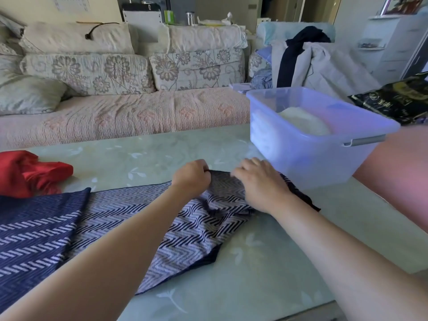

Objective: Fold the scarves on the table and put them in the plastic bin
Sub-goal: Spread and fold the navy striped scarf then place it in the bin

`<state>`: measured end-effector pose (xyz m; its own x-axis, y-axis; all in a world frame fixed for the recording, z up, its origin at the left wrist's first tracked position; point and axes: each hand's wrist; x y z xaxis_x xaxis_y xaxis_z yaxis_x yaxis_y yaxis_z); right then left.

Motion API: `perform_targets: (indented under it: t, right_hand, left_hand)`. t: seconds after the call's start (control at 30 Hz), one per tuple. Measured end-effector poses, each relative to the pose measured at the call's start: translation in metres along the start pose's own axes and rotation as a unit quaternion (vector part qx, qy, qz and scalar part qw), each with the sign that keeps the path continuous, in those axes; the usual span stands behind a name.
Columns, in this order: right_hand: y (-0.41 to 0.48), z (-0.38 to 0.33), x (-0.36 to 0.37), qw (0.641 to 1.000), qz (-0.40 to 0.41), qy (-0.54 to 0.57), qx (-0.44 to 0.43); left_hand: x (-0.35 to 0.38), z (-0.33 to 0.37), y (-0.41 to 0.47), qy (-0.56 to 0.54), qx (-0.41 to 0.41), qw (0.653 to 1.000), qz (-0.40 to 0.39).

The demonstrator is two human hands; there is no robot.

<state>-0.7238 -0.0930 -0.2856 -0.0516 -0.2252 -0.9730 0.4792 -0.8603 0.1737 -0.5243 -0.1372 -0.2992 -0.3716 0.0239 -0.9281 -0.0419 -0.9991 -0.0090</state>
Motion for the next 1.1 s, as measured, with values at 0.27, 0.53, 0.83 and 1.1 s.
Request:
perform_targets:
  t: [0.27,0.53,0.83,1.1]
  right_hand:
    - [0.022,0.012,0.019,0.990,-0.082,-0.050,0.100]
    - [0.014,0.001,-0.010,0.992,-0.090,-0.066,0.052]
    - [-0.013,-0.010,-0.027,0.932,-0.323,-0.069,0.153]
    - [-0.002,-0.006,0.002,0.985,-0.102,-0.129,0.047]
  left_hand:
    - [0.018,-0.013,0.037,-0.201,-0.013,0.974,-0.106]
    - [0.022,-0.003,-0.014,-0.115,0.151,0.981,0.032]
    - [0.033,-0.013,-0.086,0.124,0.273,0.954,-0.006]
    - [0.023,-0.020,-0.081,0.092,0.182,0.978,-0.049]
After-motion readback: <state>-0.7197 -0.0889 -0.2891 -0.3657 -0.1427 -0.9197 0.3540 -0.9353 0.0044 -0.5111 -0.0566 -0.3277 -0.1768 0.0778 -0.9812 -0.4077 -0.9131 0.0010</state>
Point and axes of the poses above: each hand's wrist, its own y-axis towards the middle knuckle, its own x-axis out of the palm, z = x × y, and after that the axes turned 9 degrees about -z, right-handed
